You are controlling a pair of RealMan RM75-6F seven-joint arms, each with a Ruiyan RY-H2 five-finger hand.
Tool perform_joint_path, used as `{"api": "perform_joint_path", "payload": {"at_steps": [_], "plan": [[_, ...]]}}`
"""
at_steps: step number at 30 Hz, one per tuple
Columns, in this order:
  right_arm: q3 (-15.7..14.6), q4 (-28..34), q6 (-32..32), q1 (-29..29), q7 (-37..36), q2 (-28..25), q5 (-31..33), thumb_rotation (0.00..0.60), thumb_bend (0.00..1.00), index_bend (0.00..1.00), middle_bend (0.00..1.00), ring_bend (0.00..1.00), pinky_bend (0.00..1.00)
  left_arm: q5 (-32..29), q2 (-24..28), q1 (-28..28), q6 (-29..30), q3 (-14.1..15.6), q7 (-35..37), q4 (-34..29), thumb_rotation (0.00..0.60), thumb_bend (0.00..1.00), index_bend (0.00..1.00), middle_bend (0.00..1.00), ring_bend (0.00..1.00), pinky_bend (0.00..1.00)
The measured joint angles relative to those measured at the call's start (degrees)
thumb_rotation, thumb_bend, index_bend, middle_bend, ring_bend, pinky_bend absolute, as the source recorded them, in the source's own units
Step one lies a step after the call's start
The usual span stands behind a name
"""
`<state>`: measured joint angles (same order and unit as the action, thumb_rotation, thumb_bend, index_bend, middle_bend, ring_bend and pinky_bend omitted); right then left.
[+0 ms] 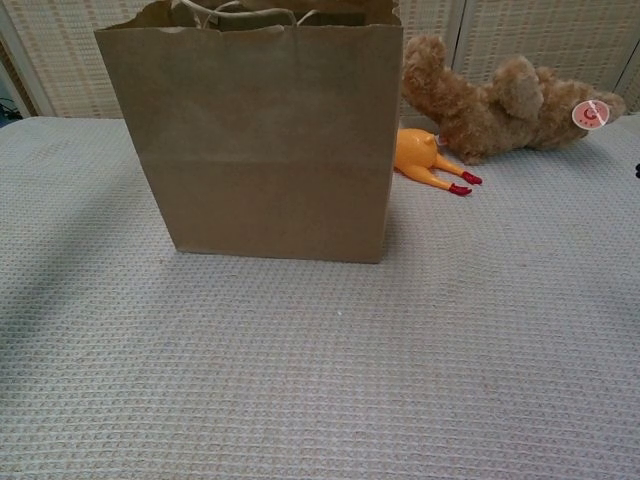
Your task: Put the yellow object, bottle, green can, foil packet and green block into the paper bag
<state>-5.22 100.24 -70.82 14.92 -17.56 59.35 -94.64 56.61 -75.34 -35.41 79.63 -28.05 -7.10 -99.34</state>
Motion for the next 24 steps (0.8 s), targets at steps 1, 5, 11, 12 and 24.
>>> {"api": "perform_joint_path", "payload": {"at_steps": [1, 5, 11, 12, 24], "plan": [[0.0, 0.0, 0.0, 0.0, 0.0, 0.0, 0.0, 0.600, 0.03, 0.00, 0.00, 0.00, 0.00, -1.0, -0.6, -0.8, -0.1, -1.2, 0.2, -1.6, 0.600, 0.71, 0.61, 0.68, 0.62, 0.72], [-0.1, -0.1, 0.2, 0.1, -0.3, -0.2, 0.0, 0.600, 0.03, 0.00, 0.00, 0.00, 0.00, -2.6, -3.1, -5.2, -0.9, -3.5, -1.0, -4.5, 0.600, 0.70, 0.61, 0.68, 0.62, 0.72], [-0.1, 0.0, 0.4, 0.2, -1.1, -0.4, 0.1, 0.600, 0.03, 0.00, 0.00, 0.00, 0.00, -3.0, -8.2, -12.1, -3.6, -4.7, -3.8, -2.3, 0.600, 0.70, 0.61, 0.68, 0.62, 0.72], [-0.1, 0.0, 0.4, 0.2, -1.3, -0.5, 0.1, 0.600, 0.03, 0.00, 0.00, 0.00, 0.00, -3.1, -9.1, -13.1, -4.1, -4.7, -4.1, -1.2, 0.600, 0.70, 0.61, 0.68, 0.62, 0.72], [-0.3, -0.3, 0.5, 0.1, -3.2, -1.2, 0.3, 0.600, 0.03, 0.00, 0.00, 0.00, 0.00, -7.7, -11.9, -16.7, -12.3, 0.8, -9.3, 2.8, 0.600, 0.43, 0.15, 0.16, 0.09, 0.25]]}}
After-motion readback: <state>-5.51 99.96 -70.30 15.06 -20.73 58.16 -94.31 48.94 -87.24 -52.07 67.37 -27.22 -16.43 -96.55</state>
